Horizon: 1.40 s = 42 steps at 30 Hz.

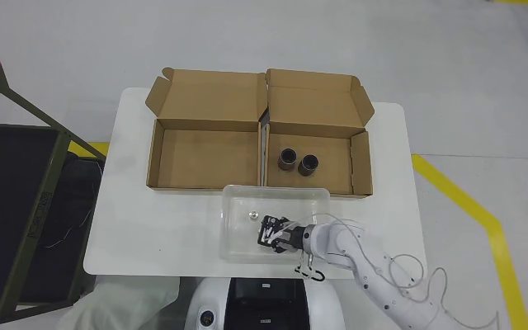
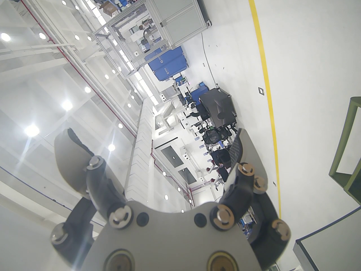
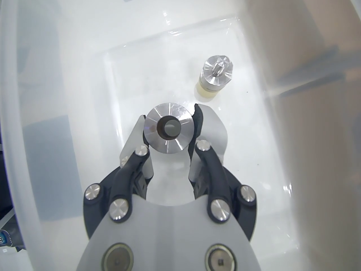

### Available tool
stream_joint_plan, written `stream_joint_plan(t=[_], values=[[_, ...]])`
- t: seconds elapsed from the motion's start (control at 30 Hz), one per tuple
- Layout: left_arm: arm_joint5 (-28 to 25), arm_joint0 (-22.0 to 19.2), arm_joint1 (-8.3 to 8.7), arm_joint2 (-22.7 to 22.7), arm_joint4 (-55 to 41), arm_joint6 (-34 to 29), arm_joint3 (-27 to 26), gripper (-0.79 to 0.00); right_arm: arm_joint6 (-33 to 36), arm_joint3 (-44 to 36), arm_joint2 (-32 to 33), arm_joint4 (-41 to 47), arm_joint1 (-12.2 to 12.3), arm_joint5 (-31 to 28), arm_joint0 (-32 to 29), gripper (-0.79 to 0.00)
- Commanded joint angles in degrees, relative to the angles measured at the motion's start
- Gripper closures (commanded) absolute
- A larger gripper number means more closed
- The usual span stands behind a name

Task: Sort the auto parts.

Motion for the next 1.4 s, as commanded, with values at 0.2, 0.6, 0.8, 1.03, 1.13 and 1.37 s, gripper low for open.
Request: stream_joint_plan(t=[0.2,0.6,0.8,1.03,1.13,1.37], values=[[0.0,0.0,0.00,0.0,0.0,0.0,0.0,-0.785,0.1,-1.8,0.6,0.1,0.2,-0.3,-0.3,0.000],[0.0,0.0,0.00,0.0,0.0,0.0,0.0,-0.785,1.2,-12.0,5.5,2.3,1.7,-1.7,-3.0,0.000],[0.0,0.0,0.00,0.0,0.0,0.0,0.0,-0.785,-2.8,-17.4,9.5,3.4,2.4,-1.3,-4.1,0.000],[0.0,0.0,0.00,0.0,0.0,0.0,0.0,-0.785,-8.7,-19.5,11.9,5.0,2.5,-0.1,-3.8,0.000],[0.0,0.0,0.00,0.0,0.0,0.0,0.0,-0.785,-11.5,-20.7,11.7,6.1,2.3,-0.1,-3.2,0.000],[0.0,0.0,0.00,0.0,0.0,0.0,0.0,-0.785,-20.3,-22.2,11.8,6.2,1.9,-0.7,-1.3,0.000]])
